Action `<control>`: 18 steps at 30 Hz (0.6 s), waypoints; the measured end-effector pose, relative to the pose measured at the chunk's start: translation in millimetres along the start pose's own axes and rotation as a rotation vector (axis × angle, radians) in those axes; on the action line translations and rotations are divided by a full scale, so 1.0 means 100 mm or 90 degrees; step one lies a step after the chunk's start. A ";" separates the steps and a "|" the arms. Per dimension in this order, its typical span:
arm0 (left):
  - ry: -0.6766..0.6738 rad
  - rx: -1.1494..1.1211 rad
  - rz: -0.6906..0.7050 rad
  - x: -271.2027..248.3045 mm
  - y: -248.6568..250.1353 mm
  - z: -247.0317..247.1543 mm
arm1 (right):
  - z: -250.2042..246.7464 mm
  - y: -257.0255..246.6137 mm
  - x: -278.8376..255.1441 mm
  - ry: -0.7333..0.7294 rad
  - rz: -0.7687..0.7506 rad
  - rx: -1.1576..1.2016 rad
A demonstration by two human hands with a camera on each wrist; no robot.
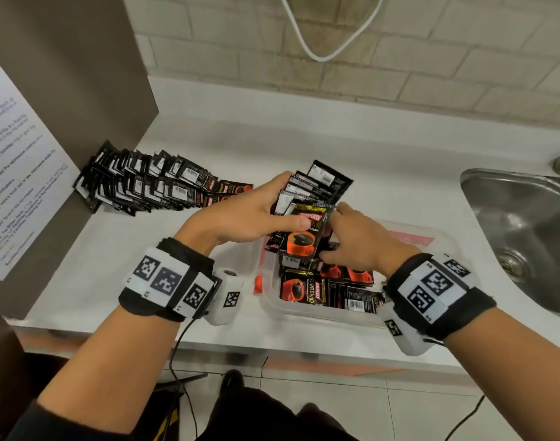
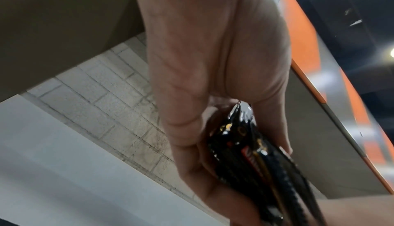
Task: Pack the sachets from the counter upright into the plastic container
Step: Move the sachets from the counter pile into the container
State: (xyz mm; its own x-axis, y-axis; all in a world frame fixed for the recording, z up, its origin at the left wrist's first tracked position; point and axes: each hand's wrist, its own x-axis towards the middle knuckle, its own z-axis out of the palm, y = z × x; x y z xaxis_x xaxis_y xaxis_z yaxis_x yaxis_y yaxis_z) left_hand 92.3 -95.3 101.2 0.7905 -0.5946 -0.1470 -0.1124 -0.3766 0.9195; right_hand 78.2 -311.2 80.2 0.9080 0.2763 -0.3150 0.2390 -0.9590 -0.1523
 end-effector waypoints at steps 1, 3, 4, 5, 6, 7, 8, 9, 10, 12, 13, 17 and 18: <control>-0.014 0.030 -0.003 0.00 0.00 0.01 | -0.02 0.03 0.01 -0.002 0.010 0.023; -0.036 0.104 -0.008 -0.02 0.04 0.05 | -0.02 0.09 0.01 -0.012 0.016 0.066; -0.050 0.137 -0.001 -0.02 0.05 0.08 | -0.01 0.11 0.00 -0.016 0.017 0.094; -0.066 0.173 0.007 -0.02 0.07 0.12 | 0.00 0.12 -0.02 -0.012 0.022 0.130; -0.081 0.209 0.009 -0.02 0.09 0.17 | 0.01 0.13 -0.04 -0.007 0.023 0.169; -0.097 0.240 0.013 -0.02 0.10 0.22 | 0.00 0.14 -0.07 -0.011 0.024 0.197; -0.116 0.266 0.017 -0.01 0.11 0.28 | 0.00 0.15 -0.09 -0.020 0.025 0.215; -0.134 0.287 0.024 0.00 0.12 0.34 | -0.02 0.16 -0.11 -0.035 0.027 0.229; -0.151 0.308 0.027 0.02 0.12 0.40 | -0.03 0.19 -0.12 -0.043 0.030 0.243; -0.176 0.366 0.018 0.05 0.10 0.49 | -0.04 0.25 -0.11 -0.045 0.030 0.252; -0.179 0.403 0.014 0.07 0.07 0.54 | -0.03 0.29 -0.11 -0.046 0.036 0.270; -0.187 0.581 -0.015 0.12 -0.06 0.69 | -0.03 0.42 -0.17 -0.086 0.128 0.548; -0.190 0.617 -0.026 0.12 -0.07 0.73 | -0.04 0.43 -0.19 -0.102 0.155 0.580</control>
State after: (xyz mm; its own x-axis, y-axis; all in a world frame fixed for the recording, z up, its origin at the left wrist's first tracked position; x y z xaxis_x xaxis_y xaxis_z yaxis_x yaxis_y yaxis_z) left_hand 58.8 -151.3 66.6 0.6367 -0.6715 -0.3791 -0.6332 -0.7359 0.2400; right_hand 72.5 -358.4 83.3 0.8231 0.1467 -0.5487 -0.3714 -0.5919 -0.7154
